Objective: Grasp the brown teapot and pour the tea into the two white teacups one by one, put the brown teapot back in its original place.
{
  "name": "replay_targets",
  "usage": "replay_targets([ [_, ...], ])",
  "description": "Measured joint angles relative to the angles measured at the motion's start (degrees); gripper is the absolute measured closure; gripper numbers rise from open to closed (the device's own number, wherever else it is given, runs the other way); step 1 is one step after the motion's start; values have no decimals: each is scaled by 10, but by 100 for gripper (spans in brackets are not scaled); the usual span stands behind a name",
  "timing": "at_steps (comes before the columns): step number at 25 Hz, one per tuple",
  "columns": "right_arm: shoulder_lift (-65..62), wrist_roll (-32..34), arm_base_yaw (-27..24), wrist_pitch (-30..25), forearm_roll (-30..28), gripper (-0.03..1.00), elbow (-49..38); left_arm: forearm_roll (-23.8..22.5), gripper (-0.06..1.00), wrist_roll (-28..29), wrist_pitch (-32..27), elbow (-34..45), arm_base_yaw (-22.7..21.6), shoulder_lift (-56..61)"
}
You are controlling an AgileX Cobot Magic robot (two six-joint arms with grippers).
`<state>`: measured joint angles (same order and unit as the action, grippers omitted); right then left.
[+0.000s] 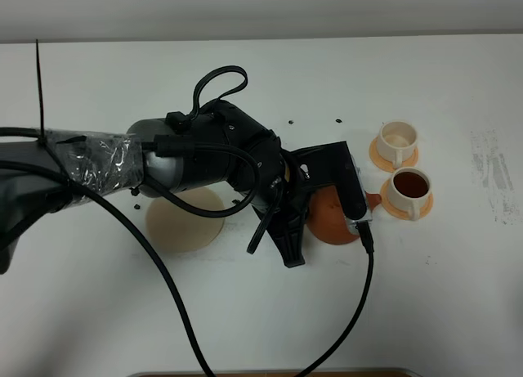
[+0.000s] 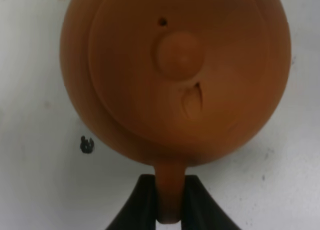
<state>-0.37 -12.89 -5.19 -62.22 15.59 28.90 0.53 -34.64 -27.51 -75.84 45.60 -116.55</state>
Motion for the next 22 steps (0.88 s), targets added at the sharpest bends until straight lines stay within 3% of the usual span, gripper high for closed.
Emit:
replay_targets([
  [18,0,0,0,0,0,74,0,-13,82,11,-1,-2,-7,22],
  [22,0,0,0,0,0,74,0,-27,82,11,-30,-35,-25,27],
])
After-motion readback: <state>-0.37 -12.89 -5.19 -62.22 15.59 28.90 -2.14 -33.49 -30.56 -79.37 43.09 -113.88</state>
